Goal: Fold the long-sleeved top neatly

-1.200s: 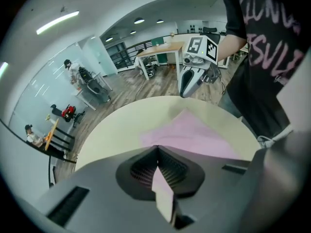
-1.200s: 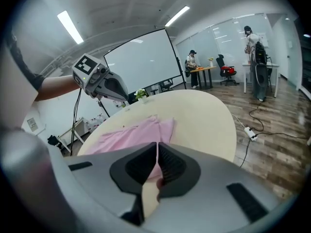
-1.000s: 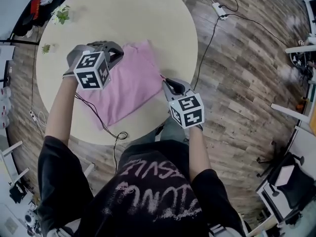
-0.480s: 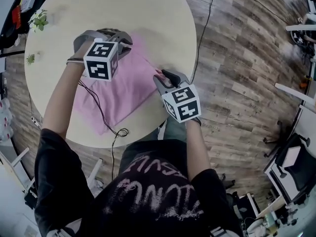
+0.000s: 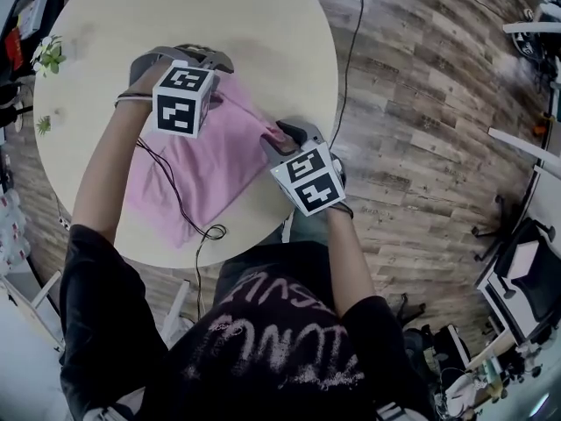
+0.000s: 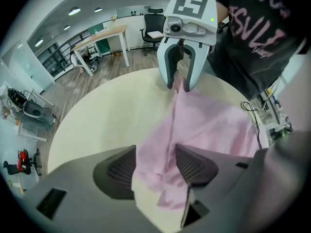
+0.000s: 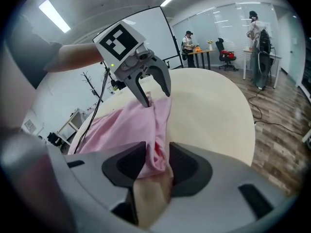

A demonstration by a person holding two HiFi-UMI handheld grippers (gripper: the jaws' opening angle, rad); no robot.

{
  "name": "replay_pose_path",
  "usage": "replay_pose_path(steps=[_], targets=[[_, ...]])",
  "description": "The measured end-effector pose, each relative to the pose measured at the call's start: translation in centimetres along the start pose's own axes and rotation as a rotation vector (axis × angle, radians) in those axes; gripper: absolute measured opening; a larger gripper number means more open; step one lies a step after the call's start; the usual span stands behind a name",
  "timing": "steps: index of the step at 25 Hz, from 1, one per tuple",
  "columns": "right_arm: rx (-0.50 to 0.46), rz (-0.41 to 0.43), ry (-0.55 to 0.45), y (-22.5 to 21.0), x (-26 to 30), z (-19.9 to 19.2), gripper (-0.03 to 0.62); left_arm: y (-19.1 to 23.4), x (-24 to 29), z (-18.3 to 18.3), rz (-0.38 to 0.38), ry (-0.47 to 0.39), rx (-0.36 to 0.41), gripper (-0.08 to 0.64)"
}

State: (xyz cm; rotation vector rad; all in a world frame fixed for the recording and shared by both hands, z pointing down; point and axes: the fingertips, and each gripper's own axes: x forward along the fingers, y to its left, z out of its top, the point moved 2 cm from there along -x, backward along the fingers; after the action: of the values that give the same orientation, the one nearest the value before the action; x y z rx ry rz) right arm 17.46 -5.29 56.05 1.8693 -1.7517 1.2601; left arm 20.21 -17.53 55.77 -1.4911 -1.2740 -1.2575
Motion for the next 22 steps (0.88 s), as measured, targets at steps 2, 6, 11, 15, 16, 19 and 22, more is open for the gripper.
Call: replay_pose_path(steps=[2,6,11,15,16,19,22], targets=[[-0.001,0.015,0.026,0.2,0.2,-0.1,0.161,0.1,0.7,-0.1,-0.032,0.01,0.003,0.261],[-0.011,0.026,0.061,0.5,0.7,-0.6,0.161,-0.1,1.6,-0.4,-0.075,0.028,0.0,0.249],[-0.015,0.022,0.082,0.5,1.2,-1.3,0.142,0.1,2.2,-0.3,-0.081,0.046,0.015,0.187],[-0.021,0.01,0.082,0.2,1.2,-1.3,0.11,0.2,2.2,0.0,-0.079,0.058,0.02,0.113],[-0.019,0.01,0.08,0.2,1.2,-1.3,0.102,0.0,2.2,0.0,-0.084,0.063,0.023,0.079],[-0.005,0.011,0.07,0.2,1.1,-1.4,0.063,-0.3,2.3,0.1,-0.095,0.078,0.026,0.043],[0.009,0.006,0.057,0.0,0.8,-1.4,0.047,-0.3,2.2,0.3,-0.088,0.083,0.029,0.04]])
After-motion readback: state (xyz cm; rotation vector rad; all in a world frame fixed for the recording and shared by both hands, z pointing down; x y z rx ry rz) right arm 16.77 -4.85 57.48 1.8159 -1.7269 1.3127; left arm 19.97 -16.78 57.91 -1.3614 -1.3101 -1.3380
